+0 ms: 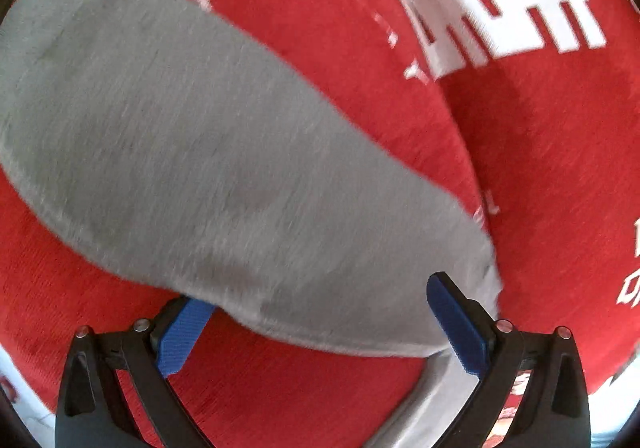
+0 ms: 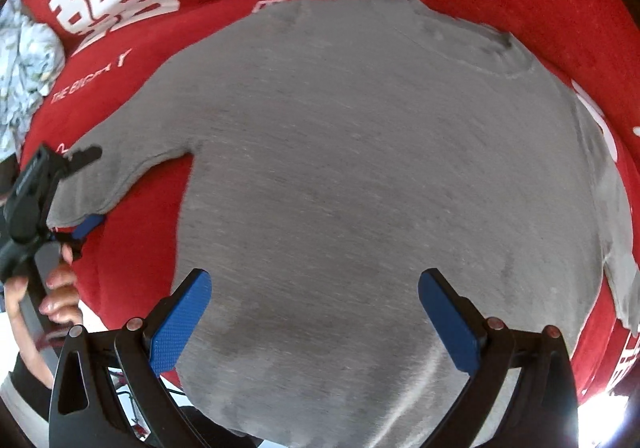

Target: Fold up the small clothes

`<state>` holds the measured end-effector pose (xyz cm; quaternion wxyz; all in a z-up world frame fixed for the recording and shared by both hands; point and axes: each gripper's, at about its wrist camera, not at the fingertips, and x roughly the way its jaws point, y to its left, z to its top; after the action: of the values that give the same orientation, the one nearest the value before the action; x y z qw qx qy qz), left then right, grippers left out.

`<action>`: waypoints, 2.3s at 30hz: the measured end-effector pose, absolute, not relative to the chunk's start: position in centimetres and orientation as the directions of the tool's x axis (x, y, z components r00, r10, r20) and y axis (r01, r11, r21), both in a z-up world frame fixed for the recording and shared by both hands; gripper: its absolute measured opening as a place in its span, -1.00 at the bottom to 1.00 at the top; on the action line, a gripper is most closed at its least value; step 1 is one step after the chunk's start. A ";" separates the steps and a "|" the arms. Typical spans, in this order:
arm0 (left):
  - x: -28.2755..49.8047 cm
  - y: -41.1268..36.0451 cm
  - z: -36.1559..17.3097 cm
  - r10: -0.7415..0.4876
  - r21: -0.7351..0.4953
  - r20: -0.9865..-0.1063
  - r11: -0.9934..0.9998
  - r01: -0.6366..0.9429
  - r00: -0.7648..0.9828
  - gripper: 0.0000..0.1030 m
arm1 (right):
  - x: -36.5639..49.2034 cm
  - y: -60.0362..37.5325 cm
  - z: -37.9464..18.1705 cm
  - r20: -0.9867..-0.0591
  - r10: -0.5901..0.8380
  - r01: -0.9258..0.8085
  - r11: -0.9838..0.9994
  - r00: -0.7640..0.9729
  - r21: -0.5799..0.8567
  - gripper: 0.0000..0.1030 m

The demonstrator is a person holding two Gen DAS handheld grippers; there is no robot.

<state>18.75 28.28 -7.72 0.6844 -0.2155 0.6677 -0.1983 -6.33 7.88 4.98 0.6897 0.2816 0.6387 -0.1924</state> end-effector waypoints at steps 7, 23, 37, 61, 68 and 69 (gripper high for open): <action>19.9 28.8 -7.6 -0.538 -0.537 -0.842 0.843 0.031 0.041 -0.83 | -5.7 8.9 4.5 -0.987 0.119 0.619 0.769 0.105 0.158 1.00; 13.5 14.8 6.3 -0.645 -0.411 -0.759 0.586 0.698 0.094 -0.83 | -10.6 6.1 7.1 -0.980 0.053 0.736 0.653 0.191 0.179 1.00; -3.3 -5.0 -1.4 -0.397 -0.188 -0.917 0.350 0.918 -0.037 -0.28 | -25.8 -4.7 5.4 -0.980 0.012 0.926 0.325 0.200 0.193 1.00; 9.2 11.7 -2.7 -0.208 -0.060 -0.969 0.722 0.690 0.133 0.60 | -0.9 2.7 2.6 -0.953 -0.260 0.370 0.910 0.152 -0.189 1.00; 8.5 11.6 -2.7 -0.195 -0.032 -0.968 0.713 0.700 0.155 0.76 | -6.4 -4.6 6.2 -0.901 -0.311 0.778 0.627 0.303 0.046 0.44; 8.4 11.6 -2.6 -0.195 -0.030 -0.968 0.710 0.704 0.155 0.76 | -8.1 -5.8 6.5 -0.895 -0.300 0.827 0.548 0.330 0.121 0.46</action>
<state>8.44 11.56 -2.63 0.7268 0.2224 0.5716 -0.3091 -8.14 -5.82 6.48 0.7595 0.2970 0.4442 -0.3710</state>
